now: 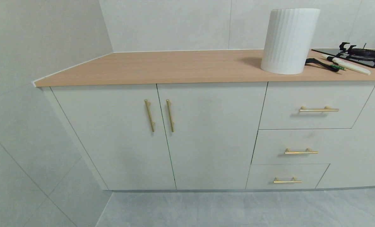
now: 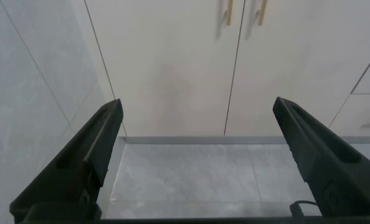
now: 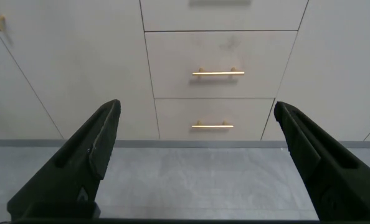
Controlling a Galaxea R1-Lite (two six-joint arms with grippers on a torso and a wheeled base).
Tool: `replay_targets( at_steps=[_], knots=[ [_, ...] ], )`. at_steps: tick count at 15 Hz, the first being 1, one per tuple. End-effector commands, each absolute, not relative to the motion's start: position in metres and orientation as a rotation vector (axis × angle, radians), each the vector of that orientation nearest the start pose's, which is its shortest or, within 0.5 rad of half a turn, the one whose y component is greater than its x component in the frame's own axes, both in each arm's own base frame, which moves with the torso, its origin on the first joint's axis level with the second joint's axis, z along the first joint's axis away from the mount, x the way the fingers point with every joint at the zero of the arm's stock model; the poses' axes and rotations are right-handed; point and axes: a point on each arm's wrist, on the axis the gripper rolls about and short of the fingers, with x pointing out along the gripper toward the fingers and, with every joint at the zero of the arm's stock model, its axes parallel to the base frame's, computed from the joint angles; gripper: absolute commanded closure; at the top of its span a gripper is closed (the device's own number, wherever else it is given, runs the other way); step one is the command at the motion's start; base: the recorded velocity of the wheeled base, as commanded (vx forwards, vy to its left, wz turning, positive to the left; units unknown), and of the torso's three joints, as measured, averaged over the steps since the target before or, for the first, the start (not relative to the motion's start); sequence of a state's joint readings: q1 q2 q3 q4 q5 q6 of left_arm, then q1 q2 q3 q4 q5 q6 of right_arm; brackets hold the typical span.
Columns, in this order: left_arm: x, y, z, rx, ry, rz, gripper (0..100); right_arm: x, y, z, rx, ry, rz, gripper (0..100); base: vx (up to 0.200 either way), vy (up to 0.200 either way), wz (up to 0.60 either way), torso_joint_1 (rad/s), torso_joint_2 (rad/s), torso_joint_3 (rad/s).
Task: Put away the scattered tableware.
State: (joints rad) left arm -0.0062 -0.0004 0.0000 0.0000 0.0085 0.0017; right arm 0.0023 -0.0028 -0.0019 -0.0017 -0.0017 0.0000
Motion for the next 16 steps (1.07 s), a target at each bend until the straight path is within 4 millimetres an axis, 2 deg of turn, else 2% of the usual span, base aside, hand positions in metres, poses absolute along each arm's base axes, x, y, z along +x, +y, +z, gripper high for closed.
replay_targets(
  at_steps=[1, 3, 16],
  knots=[
    [-0.0228, 0.0003, 0.0755, 0.003, 0.000, 0.003, 0, -0.0230, -0.0001, 0.0765, -0.002, -0.005, 0.002, 0, 0.000, 0.000, 0.00, 0.000, 0.00, 0.000],
    [-0.0228, 0.0003, 0.0755, 0.002, 0.000, 0.003, 0, -0.0229, -0.0001, 0.0761, 0.000, -0.003, 0.002, 0, 0.000, 0.000, 0.00, 0.000, 0.00, 0.000],
    [-0.0228, 0.0003, 0.0755, 0.002, 0.000, 0.003, 0, -0.0230, -0.0001, 0.0765, 0.000, -0.005, 0.000, 0, 0.000, -0.200, 0.00, 0.003, 0.00, 0.002]
  ],
)
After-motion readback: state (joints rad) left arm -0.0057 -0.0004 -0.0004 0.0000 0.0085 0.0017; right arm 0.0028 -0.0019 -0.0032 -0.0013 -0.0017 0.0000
